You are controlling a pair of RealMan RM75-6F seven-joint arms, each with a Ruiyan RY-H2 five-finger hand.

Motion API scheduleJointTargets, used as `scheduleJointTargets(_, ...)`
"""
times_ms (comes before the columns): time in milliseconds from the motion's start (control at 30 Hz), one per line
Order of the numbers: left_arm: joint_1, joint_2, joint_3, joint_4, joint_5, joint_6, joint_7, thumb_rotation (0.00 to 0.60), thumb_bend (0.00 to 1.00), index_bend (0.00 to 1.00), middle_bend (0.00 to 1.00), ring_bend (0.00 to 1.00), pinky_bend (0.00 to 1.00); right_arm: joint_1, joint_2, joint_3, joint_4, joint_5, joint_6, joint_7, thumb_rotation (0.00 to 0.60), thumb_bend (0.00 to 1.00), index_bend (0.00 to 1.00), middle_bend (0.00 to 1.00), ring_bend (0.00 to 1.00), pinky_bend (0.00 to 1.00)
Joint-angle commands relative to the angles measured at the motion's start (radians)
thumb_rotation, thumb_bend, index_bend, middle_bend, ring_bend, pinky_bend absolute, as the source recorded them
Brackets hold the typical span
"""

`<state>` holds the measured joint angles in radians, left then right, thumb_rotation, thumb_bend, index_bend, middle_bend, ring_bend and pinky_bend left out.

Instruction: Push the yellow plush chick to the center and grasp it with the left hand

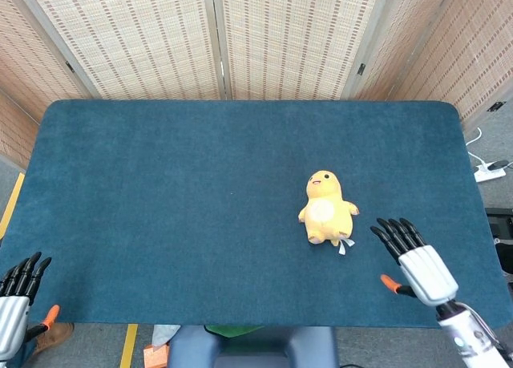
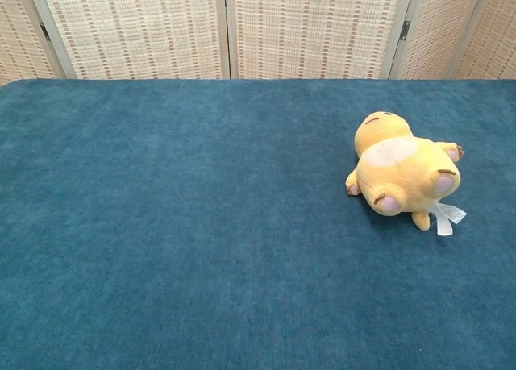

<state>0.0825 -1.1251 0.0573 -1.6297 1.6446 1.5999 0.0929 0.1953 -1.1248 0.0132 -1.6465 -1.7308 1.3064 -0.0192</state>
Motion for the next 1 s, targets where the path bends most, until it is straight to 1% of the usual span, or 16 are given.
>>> scheduleJointTargets(33, -0.009, 0.002, -0.009, 0.0, -0.026, -0.019, -0.01, 0.6, 0.32, 0.0, 0.0, 0.0, 0.12, 0.186, -0.085, 0.117, 0.006, 0.195, -0.259, -0.1, 0.6, 0.18, 0.0, 0.0, 0.0, 0.0)
scheduleJointTargets(100, -0.015, 0.004, -0.017, -0.002, -0.048, -0.033, -0.012, 0.6, 0.32, 0.0, 0.0, 0.0, 0.12, 0.236, -0.121, 0.136, 0.039, 0.257, -0.337, -0.143, 0.6, 0.18, 0.0, 0.0, 0.0, 0.0)
scheduleJointTargets(167, -0.02, 0.006, -0.023, -0.003, -0.063, -0.045, -0.018, 0.6, 0.32, 0.0, 0.0, 0.0, 0.12, 0.269, -0.152, 0.145, 0.069, 0.299, -0.384, -0.177, 0.6, 0.18, 0.0, 0.0, 0.0, 0.0)
scheduleJointTargets(300, -0.037, 0.015, -0.029, -0.003, -0.085, -0.077, -0.046, 0.6, 0.33, 0.0, 0.0, 0.0, 0.12, 0.329, -0.22, 0.158, 0.138, 0.37, -0.456, -0.207, 0.6, 0.19, 0.0, 0.0, 0.0, 0.0)
scheduleJointTargets(367, -0.04, 0.017, -0.031, -0.003, -0.092, -0.083, -0.051, 0.6, 0.33, 0.0, 0.0, 0.0, 0.13, 0.344, -0.237, 0.159, 0.158, 0.386, -0.47, -0.214, 0.6, 0.21, 0.0, 0.01, 0.0, 0.01)
scheduleJointTargets(433, -0.042, 0.018, -0.033, -0.002, -0.097, -0.085, -0.054, 0.6, 0.32, 0.0, 0.0, 0.0, 0.13, 0.352, -0.249, 0.156, 0.172, 0.386, -0.47, -0.223, 0.6, 0.25, 0.02, 0.1, 0.03, 0.13)
scheduleJointTargets(467, -0.042, 0.02, -0.036, -0.001, -0.103, -0.087, -0.06, 0.6, 0.32, 0.0, 0.0, 0.0, 0.13, 0.352, -0.268, 0.155, 0.194, 0.367, -0.435, -0.245, 0.6, 0.3, 0.11, 0.24, 0.14, 0.31)
scheduleJointTargets(500, -0.043, 0.022, -0.035, -0.001, -0.105, -0.088, -0.065, 0.6, 0.32, 0.0, 0.0, 0.0, 0.13, 0.343, -0.295, 0.154, 0.22, 0.343, -0.379, -0.258, 0.6, 0.37, 0.29, 0.47, 0.33, 0.56)
scheduleJointTargets(533, -0.043, 0.023, -0.035, -0.001, -0.106, -0.089, -0.068, 0.6, 0.32, 0.0, 0.0, 0.0, 0.13, 0.337, -0.313, 0.152, 0.24, 0.33, -0.344, -0.264, 0.6, 0.4, 0.41, 0.58, 0.45, 0.67)
scheduleJointTargets(567, -0.043, 0.024, -0.034, 0.0, -0.107, -0.09, -0.07, 0.6, 0.32, 0.0, 0.0, 0.0, 0.13, 0.333, -0.33, 0.15, 0.258, 0.317, -0.316, -0.265, 0.6, 0.46, 0.56, 0.7, 0.58, 0.8)
scheduleJointTargets(600, -0.044, 0.025, -0.034, 0.0, -0.11, -0.092, -0.073, 0.6, 0.32, 0.0, 0.0, 0.0, 0.13, 0.332, -0.346, 0.146, 0.276, 0.299, -0.292, -0.252, 0.6, 0.52, 0.66, 0.77, 0.66, 0.88)
scheduleJointTargets(667, -0.044, 0.027, -0.033, 0.0, -0.114, -0.095, -0.077, 0.6, 0.32, 0.0, 0.0, 0.0, 0.13, 0.336, -0.357, 0.138, 0.289, 0.26, -0.262, -0.209, 0.6, 0.61, 0.76, 0.84, 0.74, 0.95)
scheduleJointTargets(700, -0.044, 0.028, -0.033, -0.001, -0.115, -0.095, -0.079, 0.6, 0.32, 0.0, 0.0, 0.0, 0.13, 0.34, -0.358, 0.127, 0.29, 0.225, -0.242, -0.182, 0.6, 0.64, 0.79, 0.86, 0.76, 0.97)
scheduleJointTargets(767, -0.043, 0.03, -0.033, -0.002, -0.116, -0.092, -0.08, 0.6, 0.32, 0.0, 0.0, 0.0, 0.13, 0.348, -0.353, 0.107, 0.283, 0.161, -0.209, -0.141, 0.6, 0.68, 0.82, 0.88, 0.78, 1.0)
scheduleJointTargets(900, -0.041, 0.031, -0.033, -0.002, -0.116, -0.083, -0.083, 0.6, 0.33, 0.0, 0.0, 0.0, 0.13, 0.363, -0.347, 0.079, 0.229, 0.045, -0.127, -0.083, 0.6, 0.69, 0.83, 0.89, 0.79, 1.0)
scheduleJointTargets(1000, -0.041, 0.033, -0.032, -0.001, -0.115, -0.082, -0.088, 0.6, 0.32, 0.0, 0.0, 0.0, 0.13, 0.392, -0.364, 0.066, 0.161, -0.043, -0.091, -0.108, 0.6, 0.7, 0.83, 0.89, 0.79, 1.0)
